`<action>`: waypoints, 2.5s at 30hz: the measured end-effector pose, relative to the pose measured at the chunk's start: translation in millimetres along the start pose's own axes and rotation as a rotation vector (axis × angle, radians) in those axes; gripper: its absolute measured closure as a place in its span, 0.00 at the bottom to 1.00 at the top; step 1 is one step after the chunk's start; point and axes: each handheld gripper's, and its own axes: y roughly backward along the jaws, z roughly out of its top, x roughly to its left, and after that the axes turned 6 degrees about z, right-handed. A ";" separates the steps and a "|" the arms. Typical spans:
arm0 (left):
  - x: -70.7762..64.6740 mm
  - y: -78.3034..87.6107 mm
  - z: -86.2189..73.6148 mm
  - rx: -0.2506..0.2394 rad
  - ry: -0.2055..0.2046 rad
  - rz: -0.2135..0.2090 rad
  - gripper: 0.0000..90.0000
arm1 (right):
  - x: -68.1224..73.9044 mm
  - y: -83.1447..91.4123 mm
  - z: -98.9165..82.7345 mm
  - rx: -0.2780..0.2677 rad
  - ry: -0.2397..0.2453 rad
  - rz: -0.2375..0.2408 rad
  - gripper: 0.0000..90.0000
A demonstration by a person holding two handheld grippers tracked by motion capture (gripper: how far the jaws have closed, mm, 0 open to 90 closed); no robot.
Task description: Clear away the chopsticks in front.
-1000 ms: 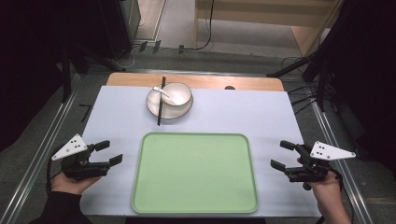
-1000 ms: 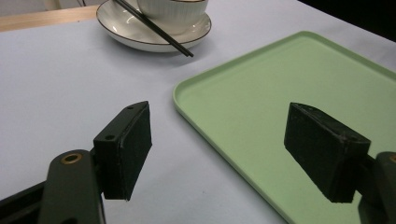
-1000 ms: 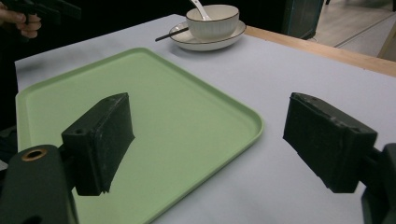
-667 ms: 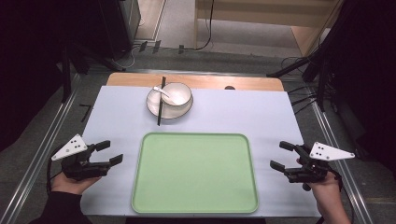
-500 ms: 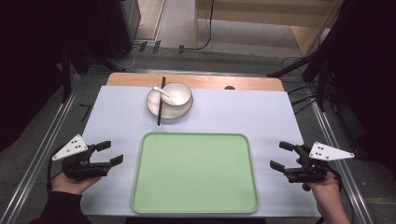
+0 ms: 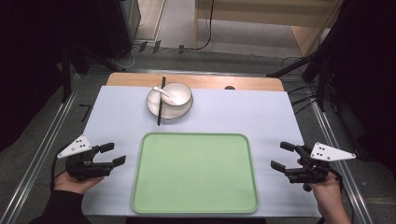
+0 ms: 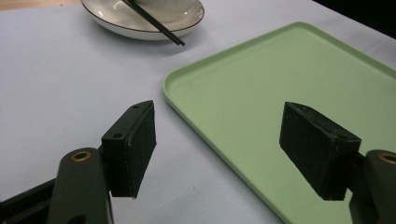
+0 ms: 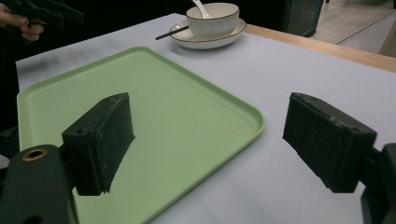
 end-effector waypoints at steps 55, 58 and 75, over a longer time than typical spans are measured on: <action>-15.1 -78.6 104.7 0.107 0.156 0.028 0.32 | -0.5 0.8 -1.3 0.027 -0.009 -0.023 0.18; -13.5 -87.4 110.7 0.131 0.145 0.041 0.32 | -0.4 0.9 -1.5 0.027 -0.009 -0.022 0.18; 10.9 -136.9 136.5 0.215 0.185 0.140 0.34 | 1.0 0.8 -1.8 0.025 -0.014 -0.023 0.18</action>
